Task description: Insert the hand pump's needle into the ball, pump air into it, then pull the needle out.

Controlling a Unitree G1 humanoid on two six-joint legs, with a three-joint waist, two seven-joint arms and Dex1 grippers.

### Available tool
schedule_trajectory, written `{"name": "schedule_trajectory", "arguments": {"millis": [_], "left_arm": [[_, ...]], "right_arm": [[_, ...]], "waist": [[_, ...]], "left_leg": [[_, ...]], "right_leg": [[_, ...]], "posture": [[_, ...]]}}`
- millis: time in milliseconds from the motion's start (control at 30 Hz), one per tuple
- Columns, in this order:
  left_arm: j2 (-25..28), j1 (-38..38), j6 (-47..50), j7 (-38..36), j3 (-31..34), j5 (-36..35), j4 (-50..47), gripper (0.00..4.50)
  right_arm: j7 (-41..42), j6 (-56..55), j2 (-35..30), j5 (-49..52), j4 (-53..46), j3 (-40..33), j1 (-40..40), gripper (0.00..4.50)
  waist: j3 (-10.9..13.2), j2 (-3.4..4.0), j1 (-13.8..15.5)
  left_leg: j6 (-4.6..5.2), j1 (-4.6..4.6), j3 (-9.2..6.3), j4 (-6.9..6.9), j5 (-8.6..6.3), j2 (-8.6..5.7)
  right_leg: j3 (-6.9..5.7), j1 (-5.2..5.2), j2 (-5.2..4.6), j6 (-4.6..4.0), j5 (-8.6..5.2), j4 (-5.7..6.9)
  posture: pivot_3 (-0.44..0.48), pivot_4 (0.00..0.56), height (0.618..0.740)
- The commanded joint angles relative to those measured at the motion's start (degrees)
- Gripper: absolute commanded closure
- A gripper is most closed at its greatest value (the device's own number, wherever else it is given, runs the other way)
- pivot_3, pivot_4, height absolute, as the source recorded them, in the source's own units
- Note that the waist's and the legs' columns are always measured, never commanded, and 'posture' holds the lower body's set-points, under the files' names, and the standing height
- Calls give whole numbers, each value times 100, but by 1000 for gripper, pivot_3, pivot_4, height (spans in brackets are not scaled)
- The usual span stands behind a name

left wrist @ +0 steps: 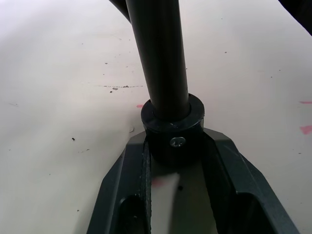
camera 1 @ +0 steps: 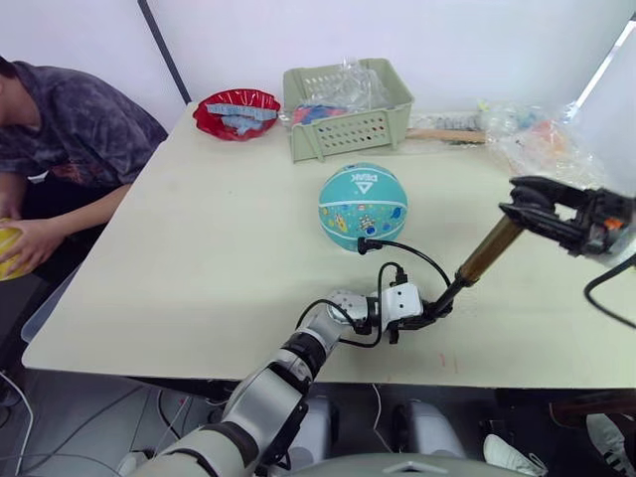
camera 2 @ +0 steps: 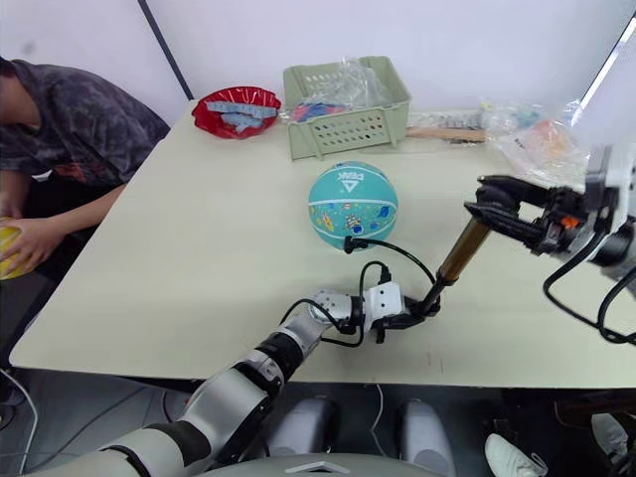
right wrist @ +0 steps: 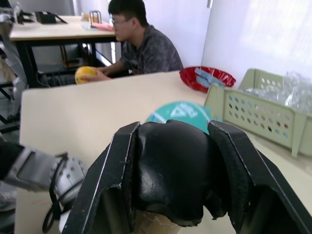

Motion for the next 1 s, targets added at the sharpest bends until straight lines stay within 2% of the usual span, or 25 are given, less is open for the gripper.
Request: {"name": "schedule_trajectory", "arguments": {"millis": [33, 300, 533, 667, 800, 1000], "left_arm": [[225, 382, 291, -77, -341, 491, 562, 3495], [229, 382, 329, -74, -322, 469, 536, 3495], [236, 399, 339, -82, -322, 456, 495, 3495], [272, 473, 297, -99, -348, 468, 452, 3495], [288, 448, 276, -94, -349, 483, 500, 3495], [258, 387, 279, -87, -349, 498, 559, 3495]], "right_arm": [[-52, -419, 304, -753, 173, 615, 433, 2872], [-322, -1426, 1043, -1721, 746, 1380, 794, 2872], [-469, -2018, 1375, -2246, 1143, 1739, 995, 2872], [-399, -1708, 1353, -1582, 759, 1455, 778, 2872], [-282, -1266, 1003, -1160, 446, 1137, 491, 2872], [-342, -171, 372, 54, 74, 324, -138, 2872]], "waist": [[-10, -9, -2], [-53, -22, -8], [-74, -21, -23], [-79, -18, -23], [-73, -10, -17], [-19, 29, 5]], "left_leg": [[0, 2, -1, -1, 0, 1], [0, 6, -3, -5, 0, 4], [0, 15, 0, -6, 0, 5], [0, 20, -7, -6, 0, 6], [-1, 12, -7, -6, 0, 4], [0, -1, -7, -4, 0, -2]], "right_leg": [[0, 0, 1, 0, 0, 0], [0, 0, 8, -3, -1, 0], [3, 1, 9, -1, -2, 1], [2, 2, 13, 2, -3, 2], [2, 0, 10, -16, 7, 2], [2, -5, 4, -19, 9, 1]], "posture": [[0, 150, 740], [0, 150, 740], [0, 150, 740], [0, 150, 740], [0, 150, 740], [0, 150, 740]]}}
